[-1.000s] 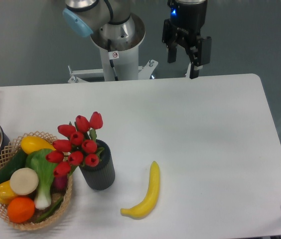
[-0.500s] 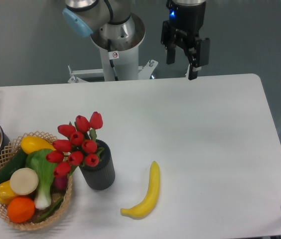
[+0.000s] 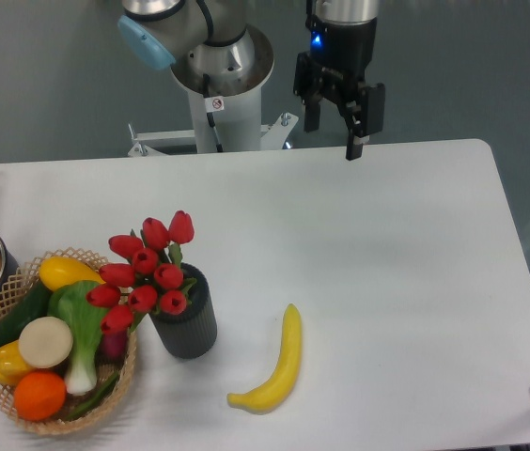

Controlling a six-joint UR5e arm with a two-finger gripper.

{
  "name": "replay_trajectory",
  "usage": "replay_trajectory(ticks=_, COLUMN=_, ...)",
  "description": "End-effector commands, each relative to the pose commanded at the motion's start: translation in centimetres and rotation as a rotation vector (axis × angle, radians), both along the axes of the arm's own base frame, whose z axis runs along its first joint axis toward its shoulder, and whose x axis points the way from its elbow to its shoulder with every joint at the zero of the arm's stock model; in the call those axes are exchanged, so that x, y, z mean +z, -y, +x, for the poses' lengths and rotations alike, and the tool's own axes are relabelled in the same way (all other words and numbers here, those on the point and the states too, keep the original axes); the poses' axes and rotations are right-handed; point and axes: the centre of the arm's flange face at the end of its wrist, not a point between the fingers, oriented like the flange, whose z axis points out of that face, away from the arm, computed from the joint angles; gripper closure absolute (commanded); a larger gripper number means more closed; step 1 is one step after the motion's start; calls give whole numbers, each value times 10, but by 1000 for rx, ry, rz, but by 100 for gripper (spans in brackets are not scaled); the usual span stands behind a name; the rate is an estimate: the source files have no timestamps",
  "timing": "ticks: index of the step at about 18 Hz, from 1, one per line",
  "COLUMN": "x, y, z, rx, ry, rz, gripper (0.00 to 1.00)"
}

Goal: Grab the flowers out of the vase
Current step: 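Move the open gripper toward the red tulips in the black vase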

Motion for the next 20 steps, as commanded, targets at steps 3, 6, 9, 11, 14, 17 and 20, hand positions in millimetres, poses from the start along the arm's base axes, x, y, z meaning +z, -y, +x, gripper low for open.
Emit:
replay_trajectory(ticks=3, x=-10, y=-6, z=4, rx=-9, ry=65, rz=71, gripper=0)
replay_trajectory(ticks=6, x=-21, y=-10, z=9, rx=27, ry=158, rz=143, gripper=0)
replay_trajectory(ticks=9, x=-31, y=-11, z=12, rx=23, ry=186, rz=162, gripper=0)
replay_trajectory(ticks=11, x=-38, y=-13, z=16, rx=11, ry=217, rz=186, gripper=0)
replay_trajectory(ticks=14, x=-58, y=-12, z=27, rx=1, ry=277, rz=212, gripper=0)
replay_trajectory(ticks=17, x=-70, y=-12, z=33, rx=-5, ry=327, rz=245, gripper=0)
replay_trajectory(ticks=20, x=-78, y=-17, z=37, rx=-18, ry=372, rz=282, gripper=0)
